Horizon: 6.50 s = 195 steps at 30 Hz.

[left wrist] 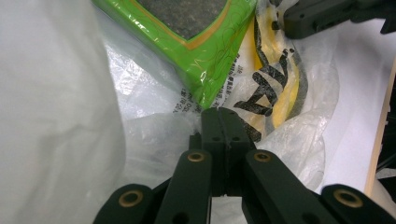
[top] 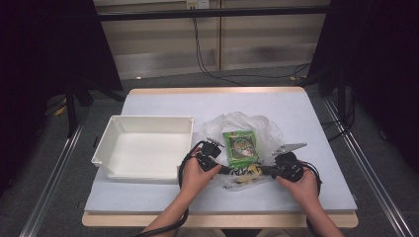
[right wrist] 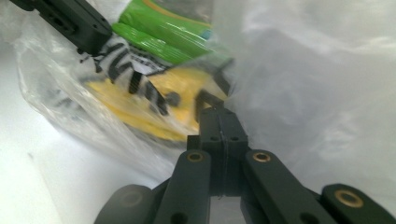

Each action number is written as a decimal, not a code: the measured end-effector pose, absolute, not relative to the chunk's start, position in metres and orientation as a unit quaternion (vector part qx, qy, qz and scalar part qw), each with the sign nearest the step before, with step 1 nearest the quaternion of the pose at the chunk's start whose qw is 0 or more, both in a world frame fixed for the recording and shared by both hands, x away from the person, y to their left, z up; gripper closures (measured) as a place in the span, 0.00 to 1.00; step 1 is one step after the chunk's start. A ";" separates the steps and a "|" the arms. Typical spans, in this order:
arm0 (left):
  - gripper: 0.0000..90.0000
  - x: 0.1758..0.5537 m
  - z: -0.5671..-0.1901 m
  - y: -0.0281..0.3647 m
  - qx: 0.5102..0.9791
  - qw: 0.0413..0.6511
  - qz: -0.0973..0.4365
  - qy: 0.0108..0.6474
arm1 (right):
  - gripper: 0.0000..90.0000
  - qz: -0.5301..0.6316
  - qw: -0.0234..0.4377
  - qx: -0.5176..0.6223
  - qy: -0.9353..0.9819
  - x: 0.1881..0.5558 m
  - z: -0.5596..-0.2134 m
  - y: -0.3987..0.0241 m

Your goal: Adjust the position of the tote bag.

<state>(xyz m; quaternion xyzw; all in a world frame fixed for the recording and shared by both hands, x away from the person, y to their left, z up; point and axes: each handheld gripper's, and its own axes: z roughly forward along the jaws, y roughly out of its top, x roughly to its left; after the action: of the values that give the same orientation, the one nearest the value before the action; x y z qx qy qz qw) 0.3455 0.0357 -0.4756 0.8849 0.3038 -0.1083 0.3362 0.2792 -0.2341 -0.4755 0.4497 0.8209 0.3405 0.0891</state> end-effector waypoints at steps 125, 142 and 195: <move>0.92 0.338 -0.457 0.031 0.879 0.351 -0.121 0.299 | 0.61 0.358 0.116 0.454 0.808 0.269 -0.447 -0.250; 0.88 0.336 -0.437 0.032 0.875 0.365 -0.110 0.297 | 0.63 0.372 0.131 0.457 0.797 0.268 -0.426 -0.252; 1.00 0.316 -0.475 -0.032 0.881 0.375 -0.128 0.258 | 1.00 0.362 0.131 0.441 0.811 0.293 -0.398 -0.221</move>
<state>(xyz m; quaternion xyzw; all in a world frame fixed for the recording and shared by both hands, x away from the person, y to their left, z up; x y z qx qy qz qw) 0.3163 -0.0322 -0.4753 0.8809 0.2584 -0.1277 0.3753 0.2931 -0.2210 -0.3977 0.4407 0.8107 0.3624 0.1312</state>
